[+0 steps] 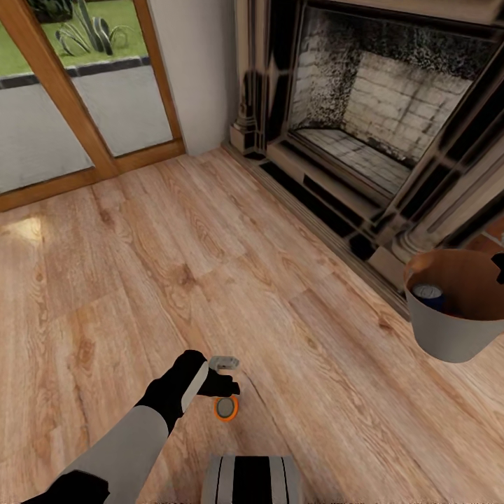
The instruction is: Put the three can of soda from the living room inside the tash can in the kitchen.
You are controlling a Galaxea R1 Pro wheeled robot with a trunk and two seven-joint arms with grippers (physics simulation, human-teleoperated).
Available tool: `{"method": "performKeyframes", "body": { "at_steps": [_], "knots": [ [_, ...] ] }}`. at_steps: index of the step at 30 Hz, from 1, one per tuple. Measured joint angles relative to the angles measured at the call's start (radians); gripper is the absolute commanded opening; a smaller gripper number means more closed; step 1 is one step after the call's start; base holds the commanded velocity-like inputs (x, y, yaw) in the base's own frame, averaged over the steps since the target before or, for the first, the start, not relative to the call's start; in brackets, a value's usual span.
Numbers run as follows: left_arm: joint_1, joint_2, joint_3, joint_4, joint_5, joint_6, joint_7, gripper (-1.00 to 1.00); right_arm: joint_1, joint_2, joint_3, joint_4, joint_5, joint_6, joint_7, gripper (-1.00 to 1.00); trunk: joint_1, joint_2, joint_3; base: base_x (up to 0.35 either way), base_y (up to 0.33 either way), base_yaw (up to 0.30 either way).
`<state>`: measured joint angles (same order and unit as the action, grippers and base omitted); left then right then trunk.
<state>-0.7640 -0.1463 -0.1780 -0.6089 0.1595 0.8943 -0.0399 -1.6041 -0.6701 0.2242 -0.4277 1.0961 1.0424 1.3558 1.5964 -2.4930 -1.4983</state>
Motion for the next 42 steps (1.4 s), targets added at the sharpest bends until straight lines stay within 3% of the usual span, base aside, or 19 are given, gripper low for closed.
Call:
{"method": "performKeyframes", "body": {
  "at_steps": [29, 42],
  "knots": [
    [0.000, -0.001, 0.000, -0.001, 0.001, -0.002, 0.000, 1.00, 0.000, 0.000, -0.001, 0.000, -0.002, 0.001, 0.000, -1.00, 0.000, 0.000, -0.045, -0.054, 0.000, 0.000],
    [0.000, -0.001, 0.000, -0.002, 0.003, -0.003, -0.001, 1.00, 0.000, -0.011, 0.000, 0.001, 0.007, 0.000, 0.000, -1.00, 0.000, 0.000, -0.049, 0.067, 0.000, 0.000]
  ]
}}
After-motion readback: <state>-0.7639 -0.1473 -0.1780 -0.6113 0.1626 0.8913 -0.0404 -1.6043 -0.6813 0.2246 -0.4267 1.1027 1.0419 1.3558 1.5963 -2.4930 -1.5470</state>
